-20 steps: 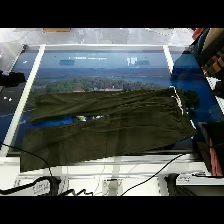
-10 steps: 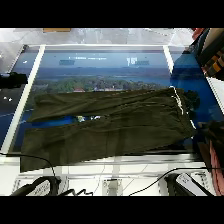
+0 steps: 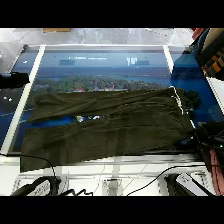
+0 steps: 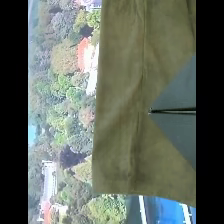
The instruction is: Fold the clothes and pants, and hang the long-sleeved shirts on hangers.
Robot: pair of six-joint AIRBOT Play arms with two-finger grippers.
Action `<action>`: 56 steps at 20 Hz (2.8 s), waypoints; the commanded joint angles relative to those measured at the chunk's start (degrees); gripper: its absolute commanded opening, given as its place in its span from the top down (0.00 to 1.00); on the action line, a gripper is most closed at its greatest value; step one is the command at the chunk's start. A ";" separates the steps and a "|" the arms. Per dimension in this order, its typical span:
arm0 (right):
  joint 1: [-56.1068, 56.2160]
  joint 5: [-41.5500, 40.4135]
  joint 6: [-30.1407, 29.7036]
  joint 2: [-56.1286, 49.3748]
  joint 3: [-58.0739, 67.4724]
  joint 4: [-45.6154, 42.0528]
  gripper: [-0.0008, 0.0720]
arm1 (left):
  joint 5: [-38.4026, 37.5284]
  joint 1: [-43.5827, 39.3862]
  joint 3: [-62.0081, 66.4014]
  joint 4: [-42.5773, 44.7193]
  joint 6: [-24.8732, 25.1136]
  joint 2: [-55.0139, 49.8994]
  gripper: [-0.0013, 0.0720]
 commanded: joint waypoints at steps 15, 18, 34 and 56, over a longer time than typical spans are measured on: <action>0.02 -4.76 -31.01 -7.61 -0.96 23.45 0.94 | -21.33 15.50 -17.18 11.37 -3.45 6.80 0.43; 0.02 -3.96 -31.01 -7.61 -0.96 23.45 0.94 | -25.35 23.43 -29.44 8.26 -1.20 9.77 0.43; 0.02 -4.02 -31.01 -7.61 -0.96 23.45 0.94 | -19.17 37.92 -49.20 8.81 -11.30 12.24 0.09; 0.00 3.58 -30.99 -6.93 1.68 23.30 0.94 | -5.44 37.90 -54.95 8.83 -7.23 12.96 0.96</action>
